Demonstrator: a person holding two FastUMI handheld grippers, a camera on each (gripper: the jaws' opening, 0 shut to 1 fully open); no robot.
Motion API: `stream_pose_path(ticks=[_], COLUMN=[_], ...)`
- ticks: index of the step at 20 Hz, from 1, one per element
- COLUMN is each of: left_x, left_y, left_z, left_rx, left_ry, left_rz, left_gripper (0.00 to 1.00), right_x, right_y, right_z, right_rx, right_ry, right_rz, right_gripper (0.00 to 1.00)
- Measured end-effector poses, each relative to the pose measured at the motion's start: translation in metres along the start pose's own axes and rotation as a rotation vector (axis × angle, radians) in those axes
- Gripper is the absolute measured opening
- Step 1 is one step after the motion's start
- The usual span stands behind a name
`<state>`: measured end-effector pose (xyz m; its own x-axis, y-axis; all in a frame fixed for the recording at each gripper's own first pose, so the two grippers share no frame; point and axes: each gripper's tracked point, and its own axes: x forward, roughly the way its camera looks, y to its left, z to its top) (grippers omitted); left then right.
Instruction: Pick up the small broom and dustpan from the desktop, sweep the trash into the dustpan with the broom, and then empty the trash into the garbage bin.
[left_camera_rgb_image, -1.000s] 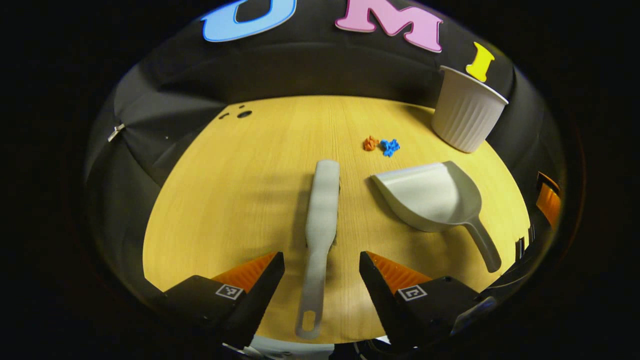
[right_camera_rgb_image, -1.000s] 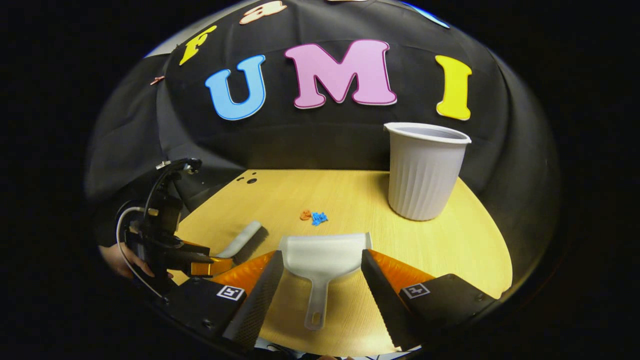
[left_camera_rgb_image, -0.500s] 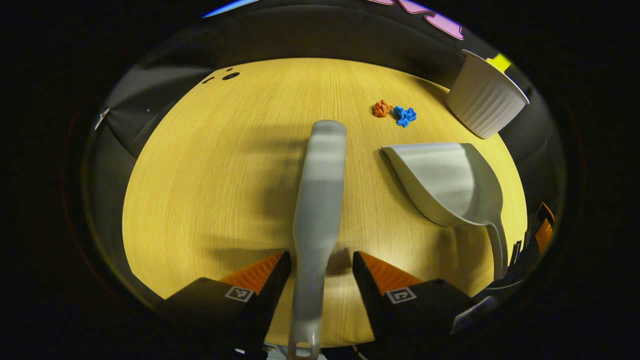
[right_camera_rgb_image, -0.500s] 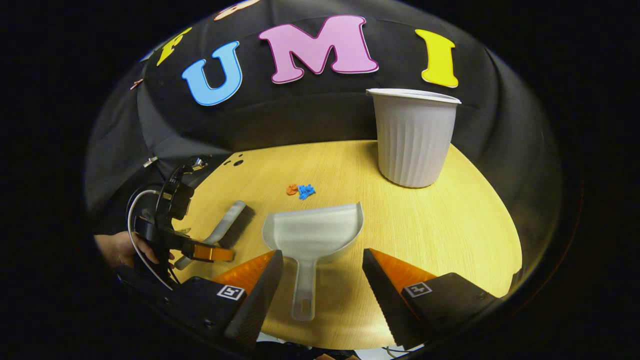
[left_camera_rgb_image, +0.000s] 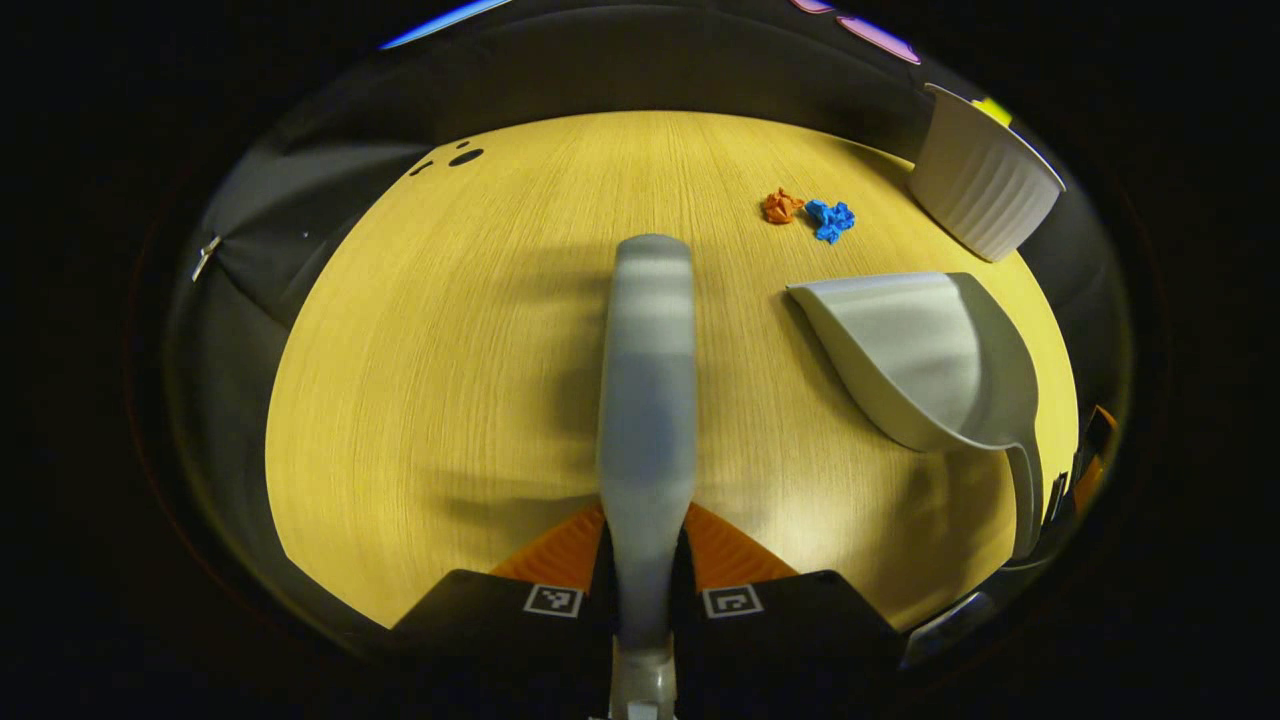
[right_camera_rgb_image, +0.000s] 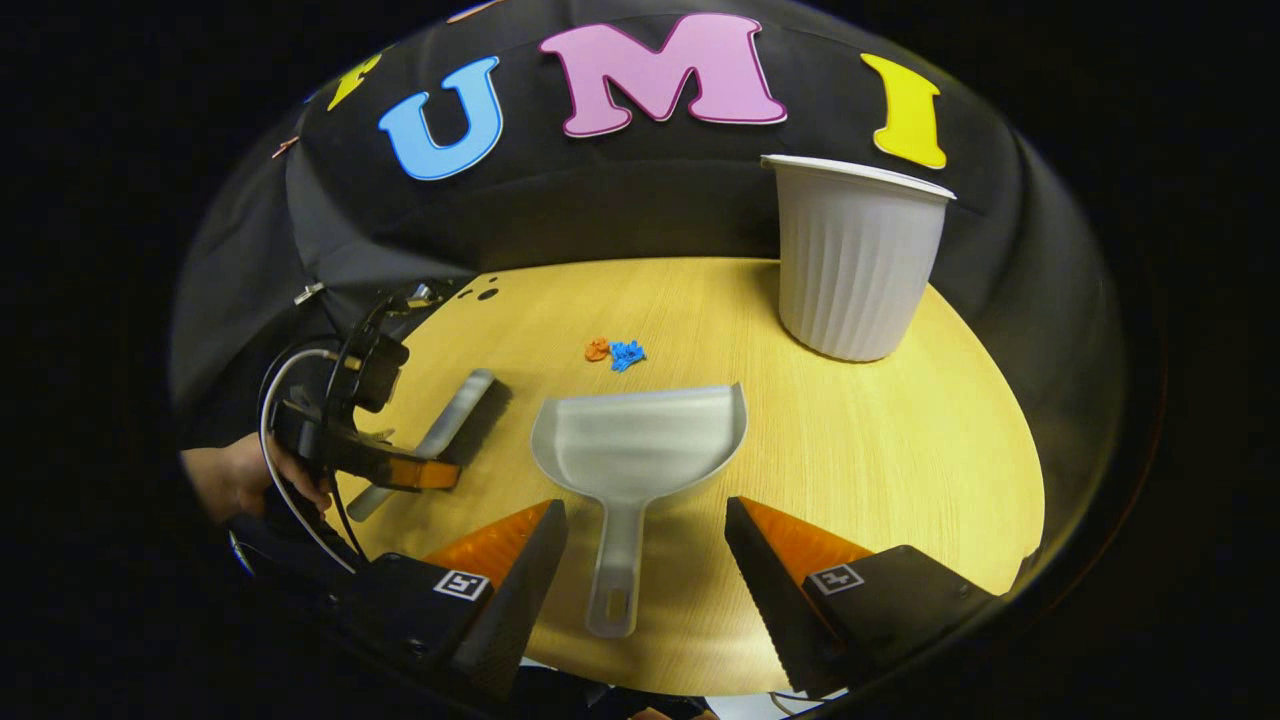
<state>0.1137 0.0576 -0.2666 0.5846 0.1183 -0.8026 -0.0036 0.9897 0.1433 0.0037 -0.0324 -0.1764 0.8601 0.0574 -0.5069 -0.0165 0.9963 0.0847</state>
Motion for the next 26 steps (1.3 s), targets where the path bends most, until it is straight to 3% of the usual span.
stream_pose_path(ticks=[3, 5, 13, 17, 22, 26], left_x=[-0.007, -0.014, -0.071, -0.086, -0.091, -0.092], left_y=[-0.009, 0.002, 0.02, 0.034, 0.046, 0.047], left_z=[0.006, 0.007, 0.008, -0.004, -0.021, -0.028], left_rx=[-0.079, -0.069, -0.11, -0.105, -0.127, -0.136], left_ry=[-0.081, -0.108, -0.195, -0.212, -0.203, -0.19], left_rz=[-0.063, -0.041, -0.042, -0.013, 0.01, 0.018], left_gripper=[0.24, 0.28, 0.26, 0.26, 0.26, 0.26], right_x=[0.005, 0.009, 0.043, 0.066, 0.089, 0.098], right_y=[0.0, 0.001, 0.011, 0.001, -0.001, -0.007], right_z=[-0.011, -0.015, -0.031, -0.052, -0.069, -0.064], right_rx=[-0.001, 0.003, 0.084, 0.062, 0.098, 0.04], right_ry=[0.062, 0.089, 0.181, 0.24, 0.316, 0.299], right_rz=[-0.007, -0.011, -0.029, -0.115, -0.16, -0.187], right_gripper=[0.99, 0.99, 1.0, 0.99, 0.99, 0.88])
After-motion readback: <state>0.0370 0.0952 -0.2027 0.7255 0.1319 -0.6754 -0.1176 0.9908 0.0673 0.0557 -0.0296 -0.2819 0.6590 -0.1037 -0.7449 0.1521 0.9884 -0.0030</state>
